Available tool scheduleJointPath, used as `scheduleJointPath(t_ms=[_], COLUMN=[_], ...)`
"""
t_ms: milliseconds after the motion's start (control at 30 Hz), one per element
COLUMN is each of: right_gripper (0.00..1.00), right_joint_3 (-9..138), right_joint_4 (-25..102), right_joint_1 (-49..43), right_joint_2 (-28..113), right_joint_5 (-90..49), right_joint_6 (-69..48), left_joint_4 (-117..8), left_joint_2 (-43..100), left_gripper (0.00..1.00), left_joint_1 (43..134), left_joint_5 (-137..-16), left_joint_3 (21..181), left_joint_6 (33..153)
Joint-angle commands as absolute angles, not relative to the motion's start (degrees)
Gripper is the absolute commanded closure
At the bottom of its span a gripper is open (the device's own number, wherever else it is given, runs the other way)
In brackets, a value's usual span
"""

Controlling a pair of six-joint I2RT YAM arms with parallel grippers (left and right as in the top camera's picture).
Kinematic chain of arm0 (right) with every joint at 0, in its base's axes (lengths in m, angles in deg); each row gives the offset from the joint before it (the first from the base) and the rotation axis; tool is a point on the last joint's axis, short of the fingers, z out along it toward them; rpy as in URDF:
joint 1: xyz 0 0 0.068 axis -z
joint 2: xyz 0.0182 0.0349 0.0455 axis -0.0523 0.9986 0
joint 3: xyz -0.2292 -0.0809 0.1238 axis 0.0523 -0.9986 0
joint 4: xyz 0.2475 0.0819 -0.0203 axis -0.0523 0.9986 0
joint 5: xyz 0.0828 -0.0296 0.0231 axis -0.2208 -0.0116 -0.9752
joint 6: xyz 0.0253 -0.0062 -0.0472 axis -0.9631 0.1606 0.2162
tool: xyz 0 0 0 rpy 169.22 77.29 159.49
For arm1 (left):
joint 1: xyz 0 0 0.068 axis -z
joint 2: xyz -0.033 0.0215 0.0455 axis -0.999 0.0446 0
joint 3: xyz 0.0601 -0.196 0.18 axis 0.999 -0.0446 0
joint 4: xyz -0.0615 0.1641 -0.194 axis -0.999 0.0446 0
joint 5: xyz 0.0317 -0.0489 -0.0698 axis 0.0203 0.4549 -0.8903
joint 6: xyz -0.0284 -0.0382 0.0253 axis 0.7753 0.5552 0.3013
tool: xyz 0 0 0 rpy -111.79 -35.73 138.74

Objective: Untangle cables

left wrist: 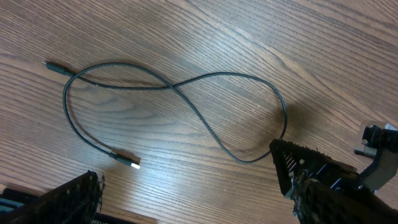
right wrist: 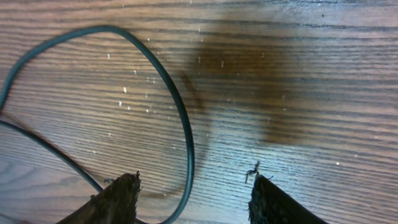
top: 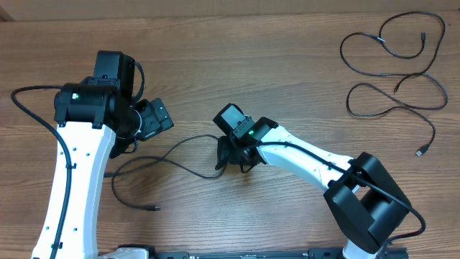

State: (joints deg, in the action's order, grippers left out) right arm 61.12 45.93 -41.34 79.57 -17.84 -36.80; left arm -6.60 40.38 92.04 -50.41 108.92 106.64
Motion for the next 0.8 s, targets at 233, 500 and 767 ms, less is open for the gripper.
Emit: scheduleJointPath(t_ms=[233,500,767], right_gripper=[0.35,0.28,0.22], right_joint_3=[60.5,60.5,60.5], right_joint_4=[46.8,46.3,46.2], right_joint_1=[-41.4,-41.2,-41.2], right_joint_2=[79.7,79.7,79.7], right_joint_5=[-17.1,-17.1,-17.1], right_joint_6=[-36.8,-36.8,-36.8], left_joint_4=[-6.6,-6.6,-6.6], left_joint_2=[39.8,39.8,39.8], left_gripper=[0.00,0.01,0.00], left_joint_1=[91.8,91.9,91.9], left_joint_5=[-49.6,-49.6,-49.6], left_joint_3=[110.1,110.1,110.1], left_joint_6=[106.0,106.0,106.0])
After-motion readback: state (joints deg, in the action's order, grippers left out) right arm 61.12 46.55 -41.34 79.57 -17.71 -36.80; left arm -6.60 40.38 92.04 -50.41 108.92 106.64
